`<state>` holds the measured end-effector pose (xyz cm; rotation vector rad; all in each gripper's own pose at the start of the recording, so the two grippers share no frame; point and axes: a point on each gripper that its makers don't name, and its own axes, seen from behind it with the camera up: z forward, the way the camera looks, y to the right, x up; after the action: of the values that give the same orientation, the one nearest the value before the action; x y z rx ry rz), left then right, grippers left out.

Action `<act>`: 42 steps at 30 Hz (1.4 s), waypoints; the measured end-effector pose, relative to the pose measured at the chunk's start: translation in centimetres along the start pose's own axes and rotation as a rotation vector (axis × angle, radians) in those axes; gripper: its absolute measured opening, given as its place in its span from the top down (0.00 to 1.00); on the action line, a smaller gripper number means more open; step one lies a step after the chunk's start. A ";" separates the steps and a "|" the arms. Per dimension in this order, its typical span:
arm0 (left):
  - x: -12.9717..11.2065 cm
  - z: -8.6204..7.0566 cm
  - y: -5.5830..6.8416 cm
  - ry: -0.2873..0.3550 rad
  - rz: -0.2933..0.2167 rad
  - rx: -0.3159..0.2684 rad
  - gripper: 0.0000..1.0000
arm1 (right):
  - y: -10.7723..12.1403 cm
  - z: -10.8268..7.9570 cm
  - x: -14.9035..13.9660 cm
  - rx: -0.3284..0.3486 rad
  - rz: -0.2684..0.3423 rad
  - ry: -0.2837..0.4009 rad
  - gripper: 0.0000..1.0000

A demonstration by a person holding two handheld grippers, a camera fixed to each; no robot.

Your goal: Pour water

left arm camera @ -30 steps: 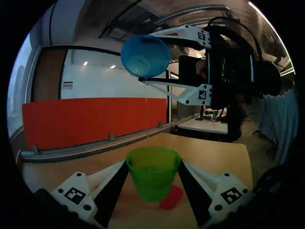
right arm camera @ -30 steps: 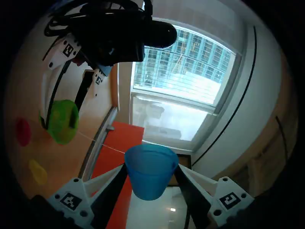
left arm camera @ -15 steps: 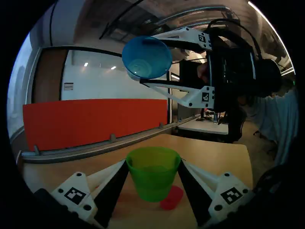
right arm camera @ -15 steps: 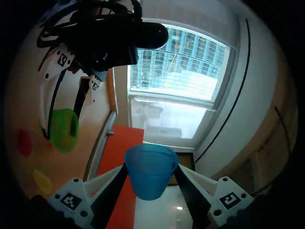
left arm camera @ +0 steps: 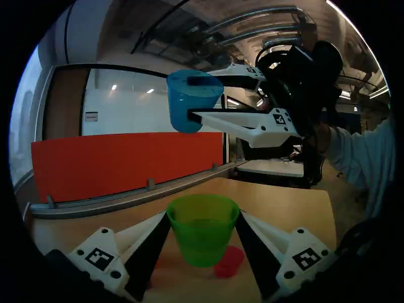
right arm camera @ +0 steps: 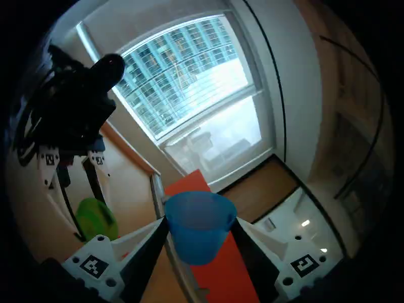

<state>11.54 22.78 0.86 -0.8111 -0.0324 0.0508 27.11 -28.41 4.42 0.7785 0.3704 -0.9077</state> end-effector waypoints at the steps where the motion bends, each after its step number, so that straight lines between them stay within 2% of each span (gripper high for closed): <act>1: 0.0 0.0 0.0 0.000 0.000 0.000 0.13 | -0.3 -0.1 0.0 0.007 0.044 0.003 0.11; 6: 0.1 0.1 0.0 0.000 0.001 0.002 0.13 | -1.2 -0.8 0.6 0.033 0.255 0.017 0.11; 14: 0.5 0.0 0.1 0.002 0.009 0.006 0.13 | -1.5 -1.2 1.5 0.078 0.604 0.024 0.11; 17: 0.6 0.0 0.2 0.002 0.014 0.008 0.13 | -1.5 -1.3 1.8 0.096 0.704 0.025 0.11; 20: 0.6 0.0 0.1 0.001 0.016 0.011 0.13 | -1.6 -1.4 1.9 0.108 0.769 0.026 0.11; 24: 0.6 -0.1 0.0 0.000 0.016 0.017 0.13 | -1.7 -1.5 1.8 0.113 0.800 0.017 0.11; 31: 0.3 -0.4 -0.5 -0.006 0.019 0.031 0.13 | -1.6 -2.2 0.8 0.107 0.801 -0.003 0.11; 42: -0.3 -1.7 -1.7 -0.024 0.018 0.062 0.13 | -0.6 -4.7 -2.1 0.060 0.800 -0.044 0.11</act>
<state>11.39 20.39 0.93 -0.7485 -0.0455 0.0785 25.53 -24.02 2.25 0.8626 -0.0254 -0.1828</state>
